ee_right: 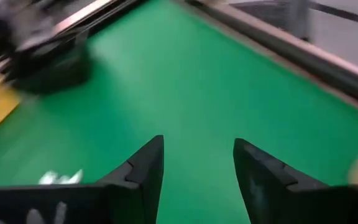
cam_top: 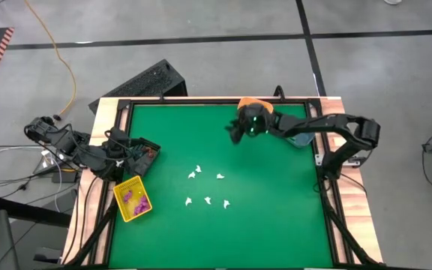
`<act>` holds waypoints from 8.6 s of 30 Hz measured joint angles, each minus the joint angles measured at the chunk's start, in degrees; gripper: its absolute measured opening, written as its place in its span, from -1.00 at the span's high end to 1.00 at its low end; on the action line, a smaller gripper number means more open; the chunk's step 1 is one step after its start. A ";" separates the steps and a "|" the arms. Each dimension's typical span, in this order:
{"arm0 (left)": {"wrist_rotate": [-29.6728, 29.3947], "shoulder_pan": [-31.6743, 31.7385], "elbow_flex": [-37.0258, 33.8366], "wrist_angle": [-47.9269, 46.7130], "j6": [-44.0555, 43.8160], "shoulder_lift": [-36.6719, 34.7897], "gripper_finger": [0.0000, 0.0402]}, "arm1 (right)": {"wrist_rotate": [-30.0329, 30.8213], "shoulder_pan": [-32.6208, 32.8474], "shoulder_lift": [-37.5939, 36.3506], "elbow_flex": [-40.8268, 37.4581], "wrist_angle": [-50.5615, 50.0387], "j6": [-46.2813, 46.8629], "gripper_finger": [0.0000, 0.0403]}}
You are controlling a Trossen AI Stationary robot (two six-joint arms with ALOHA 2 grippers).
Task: Sort Halloween decoration
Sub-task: Put the white ghost toy into the light orange bin
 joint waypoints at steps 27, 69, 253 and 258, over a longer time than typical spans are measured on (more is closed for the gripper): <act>-0.20 0.00 0.00 0.02 -0.67 0.00 0.01 | 28.63 35.31 5.54 0.00 -4.65 3.38 0.15; -1.27 -0.01 0.00 -0.54 -2.62 0.04 0.01 | 25.66 33.25 23.75 0.04 11.79 13.91 0.72; -6.05 -0.01 0.00 -3.02 -7.16 0.03 0.01 | 58.76 59.23 20.27 3.04 -22.92 59.26 0.46; -5.90 -0.02 0.00 -3.04 -7.32 0.04 0.01 | 58.86 57.88 21.56 3.02 -24.28 67.74 0.36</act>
